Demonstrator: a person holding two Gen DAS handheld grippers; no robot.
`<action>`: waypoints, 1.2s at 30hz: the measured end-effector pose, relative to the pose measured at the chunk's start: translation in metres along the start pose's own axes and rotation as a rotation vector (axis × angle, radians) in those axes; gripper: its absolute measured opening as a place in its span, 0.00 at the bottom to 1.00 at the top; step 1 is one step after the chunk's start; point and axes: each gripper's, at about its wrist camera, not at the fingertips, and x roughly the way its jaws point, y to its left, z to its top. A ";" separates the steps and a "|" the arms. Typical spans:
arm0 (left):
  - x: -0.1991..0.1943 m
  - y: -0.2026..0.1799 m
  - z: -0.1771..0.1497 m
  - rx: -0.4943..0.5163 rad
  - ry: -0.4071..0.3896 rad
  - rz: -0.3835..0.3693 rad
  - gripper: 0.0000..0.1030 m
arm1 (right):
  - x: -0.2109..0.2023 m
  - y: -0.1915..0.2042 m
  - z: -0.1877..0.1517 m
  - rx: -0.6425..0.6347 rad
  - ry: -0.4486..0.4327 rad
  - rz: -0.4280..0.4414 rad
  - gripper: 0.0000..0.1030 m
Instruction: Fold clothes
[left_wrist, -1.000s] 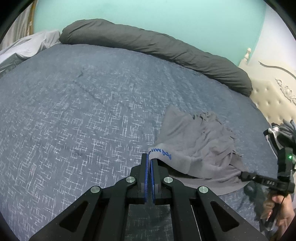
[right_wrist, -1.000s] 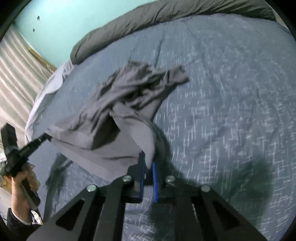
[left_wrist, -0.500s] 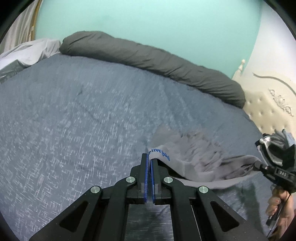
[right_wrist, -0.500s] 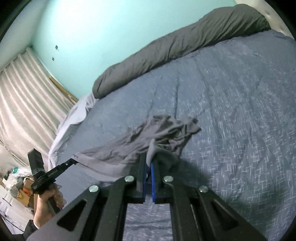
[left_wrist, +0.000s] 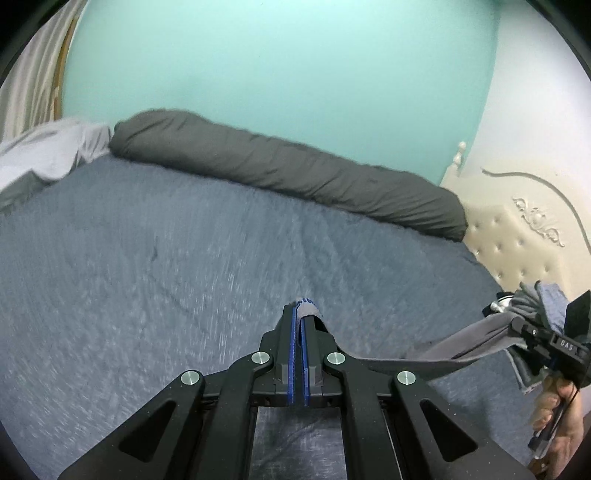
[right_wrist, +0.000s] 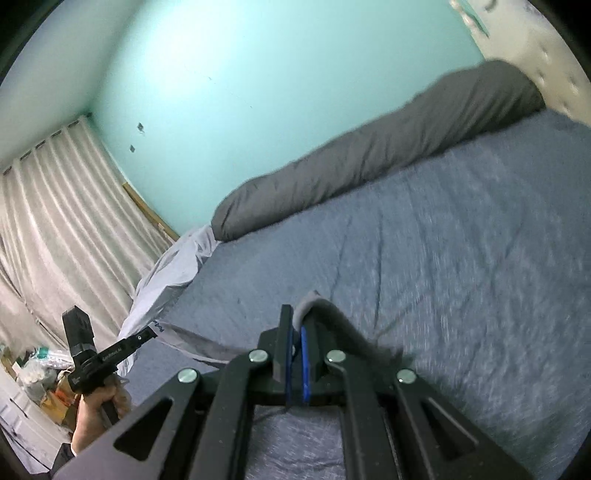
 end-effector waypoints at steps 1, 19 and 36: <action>-0.006 -0.003 0.004 0.008 -0.005 -0.002 0.02 | -0.006 0.006 0.006 -0.014 -0.006 0.000 0.03; 0.036 0.015 -0.052 -0.026 0.225 0.046 0.02 | 0.030 -0.031 -0.049 0.069 0.165 -0.130 0.03; 0.119 0.037 -0.148 -0.037 0.405 0.103 0.05 | 0.081 -0.099 -0.139 0.113 0.362 -0.287 0.04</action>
